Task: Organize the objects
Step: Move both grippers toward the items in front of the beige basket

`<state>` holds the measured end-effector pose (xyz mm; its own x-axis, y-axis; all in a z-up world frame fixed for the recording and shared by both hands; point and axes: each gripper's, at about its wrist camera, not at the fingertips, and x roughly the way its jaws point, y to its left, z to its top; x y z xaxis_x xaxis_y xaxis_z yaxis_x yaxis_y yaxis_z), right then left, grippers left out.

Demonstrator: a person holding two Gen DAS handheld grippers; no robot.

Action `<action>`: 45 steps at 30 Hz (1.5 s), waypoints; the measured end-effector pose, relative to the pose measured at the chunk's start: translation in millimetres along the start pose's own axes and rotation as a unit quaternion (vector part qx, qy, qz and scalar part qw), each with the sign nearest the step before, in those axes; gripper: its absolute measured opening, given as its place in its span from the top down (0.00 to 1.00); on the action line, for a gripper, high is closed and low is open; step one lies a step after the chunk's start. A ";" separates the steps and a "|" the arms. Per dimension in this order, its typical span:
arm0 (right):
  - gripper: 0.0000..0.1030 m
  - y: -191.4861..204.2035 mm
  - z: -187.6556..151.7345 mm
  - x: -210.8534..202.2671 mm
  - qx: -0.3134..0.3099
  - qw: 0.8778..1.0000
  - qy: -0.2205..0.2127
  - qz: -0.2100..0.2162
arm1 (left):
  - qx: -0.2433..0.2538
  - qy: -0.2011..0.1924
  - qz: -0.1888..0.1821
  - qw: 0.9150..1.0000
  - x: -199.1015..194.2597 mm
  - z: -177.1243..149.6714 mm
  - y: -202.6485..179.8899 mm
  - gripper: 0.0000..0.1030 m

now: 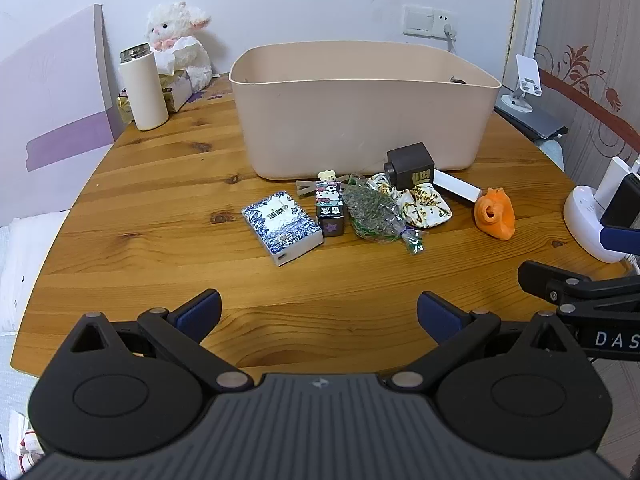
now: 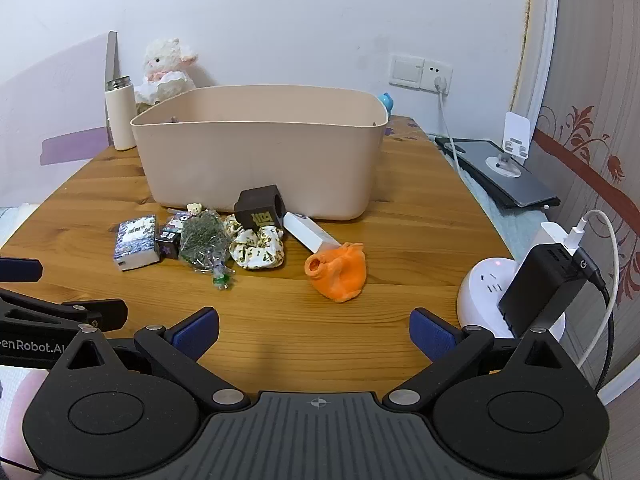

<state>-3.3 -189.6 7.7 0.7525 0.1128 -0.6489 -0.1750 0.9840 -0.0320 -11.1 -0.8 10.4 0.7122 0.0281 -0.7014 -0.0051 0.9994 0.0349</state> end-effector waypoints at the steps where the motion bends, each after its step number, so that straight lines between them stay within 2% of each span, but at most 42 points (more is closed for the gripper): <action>1: 0.00 0.4 0.1 0.2 0.000 1.000 0.000 0.001 | -0.001 0.001 0.000 1.000 0.5 0.2 0.6 0.00; 25: 0.00 4.2 2.6 5.2 -0.010 1.000 0.006 0.002 | -0.003 0.009 0.001 1.000 4.8 1.6 1.2 0.00; 45: 0.00 5.1 12.5 14.1 -0.016 1.000 0.012 0.011 | 0.002 0.020 0.008 1.000 13.1 14.8 3.4 0.00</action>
<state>14.4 -181.3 7.8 0.7324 0.1295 -0.6684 -0.2111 0.9765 -0.0422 8.6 2.6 11.9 0.6836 0.0459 -0.7284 -0.0139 0.9987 0.0499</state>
